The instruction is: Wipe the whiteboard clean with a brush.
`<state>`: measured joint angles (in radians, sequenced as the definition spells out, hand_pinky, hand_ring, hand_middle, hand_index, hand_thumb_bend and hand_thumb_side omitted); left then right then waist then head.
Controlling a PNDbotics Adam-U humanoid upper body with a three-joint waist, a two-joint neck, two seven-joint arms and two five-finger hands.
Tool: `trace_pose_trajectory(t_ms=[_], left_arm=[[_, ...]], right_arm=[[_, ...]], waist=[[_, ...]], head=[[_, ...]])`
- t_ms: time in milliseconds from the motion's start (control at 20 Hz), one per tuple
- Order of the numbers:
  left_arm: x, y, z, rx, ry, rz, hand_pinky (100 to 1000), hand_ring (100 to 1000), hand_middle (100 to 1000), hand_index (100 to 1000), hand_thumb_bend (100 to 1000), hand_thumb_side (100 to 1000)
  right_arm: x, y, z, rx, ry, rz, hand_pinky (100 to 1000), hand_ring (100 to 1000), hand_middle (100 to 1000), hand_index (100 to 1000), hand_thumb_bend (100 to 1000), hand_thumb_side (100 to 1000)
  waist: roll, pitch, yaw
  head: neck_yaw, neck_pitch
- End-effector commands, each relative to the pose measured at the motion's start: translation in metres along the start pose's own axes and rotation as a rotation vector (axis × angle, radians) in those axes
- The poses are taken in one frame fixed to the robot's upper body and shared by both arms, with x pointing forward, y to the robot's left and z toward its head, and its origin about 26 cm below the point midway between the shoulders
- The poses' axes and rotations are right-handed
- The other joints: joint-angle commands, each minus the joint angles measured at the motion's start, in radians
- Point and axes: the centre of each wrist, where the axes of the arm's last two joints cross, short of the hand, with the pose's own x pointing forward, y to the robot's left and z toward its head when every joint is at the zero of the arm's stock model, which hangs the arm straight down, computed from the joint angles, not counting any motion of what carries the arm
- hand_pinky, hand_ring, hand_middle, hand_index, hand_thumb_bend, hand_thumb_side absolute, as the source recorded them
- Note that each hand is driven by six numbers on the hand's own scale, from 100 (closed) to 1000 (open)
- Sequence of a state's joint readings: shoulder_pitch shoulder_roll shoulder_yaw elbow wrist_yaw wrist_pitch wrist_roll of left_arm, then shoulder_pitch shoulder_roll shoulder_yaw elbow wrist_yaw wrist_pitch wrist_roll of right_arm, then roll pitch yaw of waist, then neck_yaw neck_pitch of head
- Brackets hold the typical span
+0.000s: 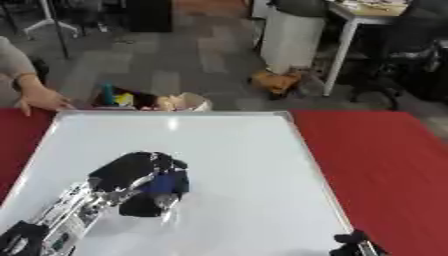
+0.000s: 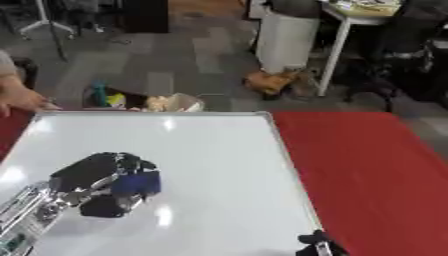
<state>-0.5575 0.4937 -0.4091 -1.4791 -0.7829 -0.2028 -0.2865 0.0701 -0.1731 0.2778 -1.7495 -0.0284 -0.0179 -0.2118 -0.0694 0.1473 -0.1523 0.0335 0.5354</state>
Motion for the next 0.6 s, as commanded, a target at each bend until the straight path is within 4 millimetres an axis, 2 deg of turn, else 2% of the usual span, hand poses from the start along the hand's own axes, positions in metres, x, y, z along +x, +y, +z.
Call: trace_pose_trajectory(t_ms=[50, 300, 600], left_arm=[[0.004, 0.013, 0.005, 0.020, -0.022, 0.009, 667, 607, 617, 884, 100, 931], [0.011, 0.019, 0.016, 0.093, -0.076, 0.172, 649, 579, 600, 892, 100, 975], [0.012, 0.040, 0.036, 0.244, -0.146, 0.483, 612, 556, 590, 923, 100, 990]], right_arm=[[0.001, -0.007, -0.001, -0.007, -0.004, 0.018, 598, 632, 475, 682, 100, 904], [0.001, -0.007, -0.001, -0.011, -0.006, 0.017, 598, 632, 475, 681, 100, 904], [0.000, -0.008, -0.001, -0.018, -0.002, 0.017, 598, 632, 475, 681, 100, 902]], waist=[[0.005, -0.013, -0.001], [0.007, -0.014, 0.004], [0.007, -0.019, 0.011]], head=[[-0.004, 0.001], [-0.008, 0.001], [-0.014, 0.002]])
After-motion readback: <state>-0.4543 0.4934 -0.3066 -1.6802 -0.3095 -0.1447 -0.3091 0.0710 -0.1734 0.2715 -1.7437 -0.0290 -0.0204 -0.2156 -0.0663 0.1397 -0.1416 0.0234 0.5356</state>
